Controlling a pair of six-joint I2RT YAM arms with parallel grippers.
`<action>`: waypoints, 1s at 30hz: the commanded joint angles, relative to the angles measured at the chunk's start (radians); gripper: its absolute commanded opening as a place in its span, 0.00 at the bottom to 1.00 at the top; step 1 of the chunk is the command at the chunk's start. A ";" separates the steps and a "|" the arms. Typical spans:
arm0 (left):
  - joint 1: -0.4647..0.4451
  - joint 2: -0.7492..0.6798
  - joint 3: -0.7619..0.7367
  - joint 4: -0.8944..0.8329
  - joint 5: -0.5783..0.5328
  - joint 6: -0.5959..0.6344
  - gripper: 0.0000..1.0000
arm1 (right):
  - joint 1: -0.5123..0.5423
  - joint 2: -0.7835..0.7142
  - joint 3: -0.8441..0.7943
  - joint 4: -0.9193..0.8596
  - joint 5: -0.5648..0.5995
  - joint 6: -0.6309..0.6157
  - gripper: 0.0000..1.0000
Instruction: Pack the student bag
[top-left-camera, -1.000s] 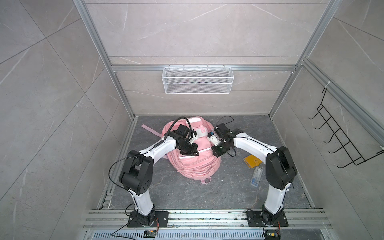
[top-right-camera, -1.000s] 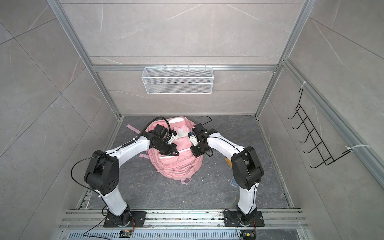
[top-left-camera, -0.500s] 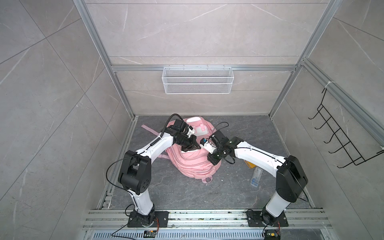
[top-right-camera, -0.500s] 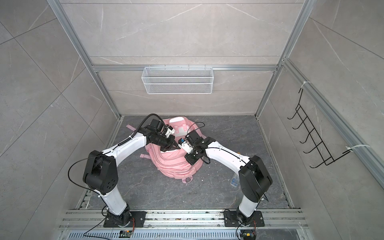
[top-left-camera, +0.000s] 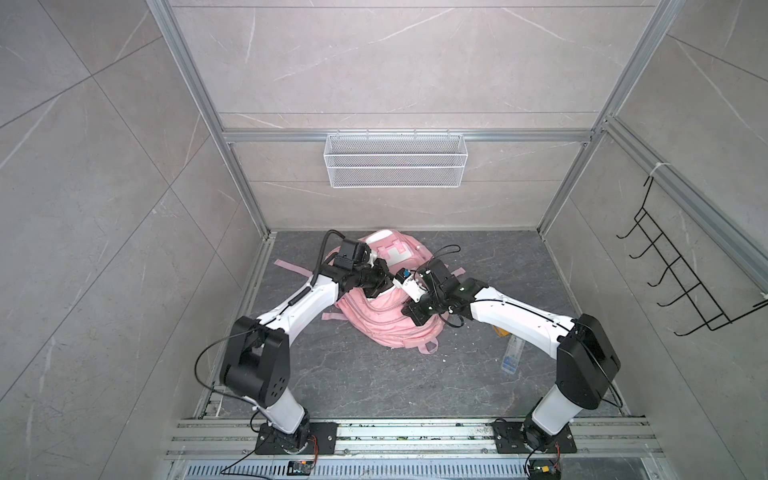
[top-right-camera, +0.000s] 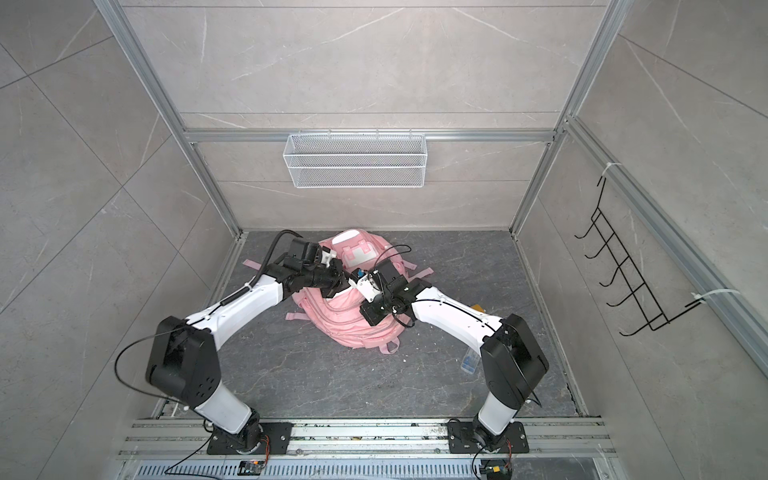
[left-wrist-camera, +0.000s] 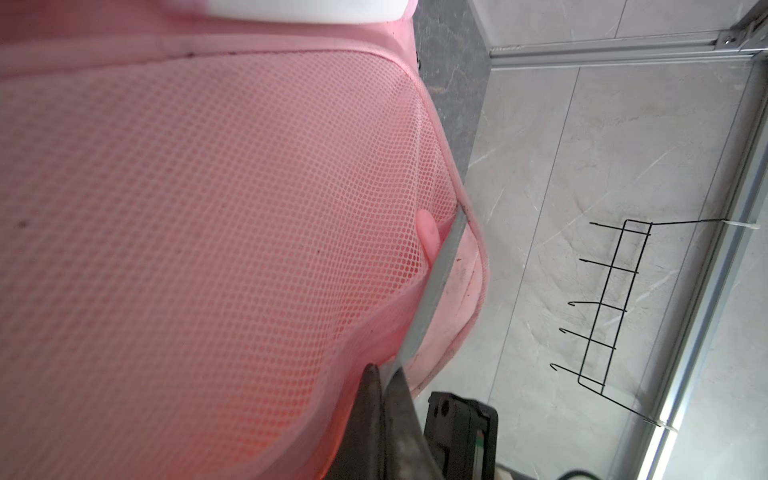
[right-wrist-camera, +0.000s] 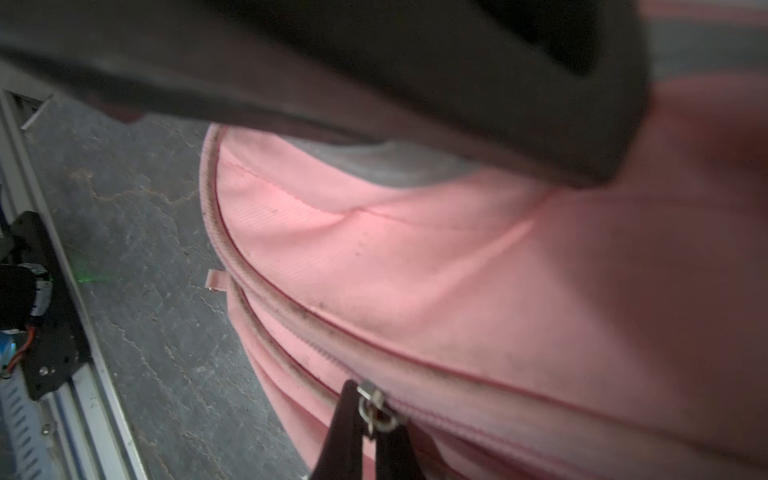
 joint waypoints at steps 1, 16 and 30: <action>0.015 -0.151 -0.033 0.103 -0.132 -0.100 0.00 | -0.043 -0.030 -0.040 -0.061 -0.111 0.021 0.00; 0.391 -0.052 0.169 -0.422 -0.070 0.525 0.99 | -0.178 0.057 0.049 -0.106 -0.035 -0.018 0.00; 0.462 0.193 0.201 -0.514 0.006 0.834 1.00 | -0.199 0.131 0.100 -0.157 0.016 0.010 0.00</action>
